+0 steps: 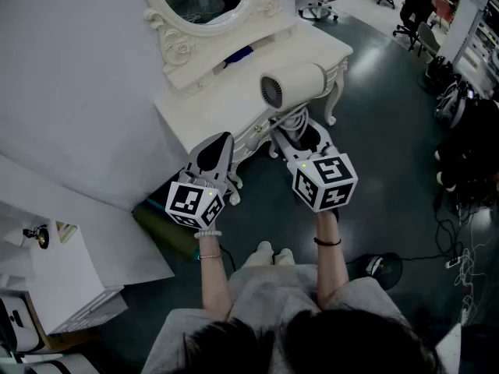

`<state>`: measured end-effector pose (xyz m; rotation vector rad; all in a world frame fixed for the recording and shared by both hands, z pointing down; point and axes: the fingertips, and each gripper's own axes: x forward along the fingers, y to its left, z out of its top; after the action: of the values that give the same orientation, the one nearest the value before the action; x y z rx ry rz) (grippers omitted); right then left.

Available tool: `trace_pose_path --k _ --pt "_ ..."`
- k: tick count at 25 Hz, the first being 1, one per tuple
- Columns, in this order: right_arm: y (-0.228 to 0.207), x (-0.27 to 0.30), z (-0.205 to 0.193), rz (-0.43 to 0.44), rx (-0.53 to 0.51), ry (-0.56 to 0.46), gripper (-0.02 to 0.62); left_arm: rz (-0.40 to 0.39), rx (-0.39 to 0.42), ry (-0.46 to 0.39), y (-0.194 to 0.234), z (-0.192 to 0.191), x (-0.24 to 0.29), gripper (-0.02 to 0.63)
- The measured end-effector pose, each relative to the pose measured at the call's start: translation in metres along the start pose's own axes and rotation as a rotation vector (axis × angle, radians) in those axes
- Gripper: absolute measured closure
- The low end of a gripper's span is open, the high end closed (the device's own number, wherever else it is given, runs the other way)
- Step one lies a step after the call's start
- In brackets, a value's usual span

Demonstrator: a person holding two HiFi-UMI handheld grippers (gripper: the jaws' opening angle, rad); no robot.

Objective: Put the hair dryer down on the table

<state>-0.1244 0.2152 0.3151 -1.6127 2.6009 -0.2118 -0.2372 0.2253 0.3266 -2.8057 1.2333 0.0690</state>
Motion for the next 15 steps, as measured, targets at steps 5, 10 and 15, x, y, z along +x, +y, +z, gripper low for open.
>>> trace_pose_path --k 5,10,15 --pt "-0.006 -0.004 -0.002 -0.009 0.003 0.002 0.407 -0.008 -0.006 -0.004 -0.006 -0.001 0.004 0.601" --pt "-0.009 -0.011 -0.002 -0.017 0.000 0.008 0.407 -0.009 -0.008 -0.006 -0.013 0.001 0.005 0.601" --pt "-0.012 -0.020 -0.008 -0.028 0.009 0.028 0.407 -0.007 -0.032 0.002 -0.024 -0.005 0.003 0.601"
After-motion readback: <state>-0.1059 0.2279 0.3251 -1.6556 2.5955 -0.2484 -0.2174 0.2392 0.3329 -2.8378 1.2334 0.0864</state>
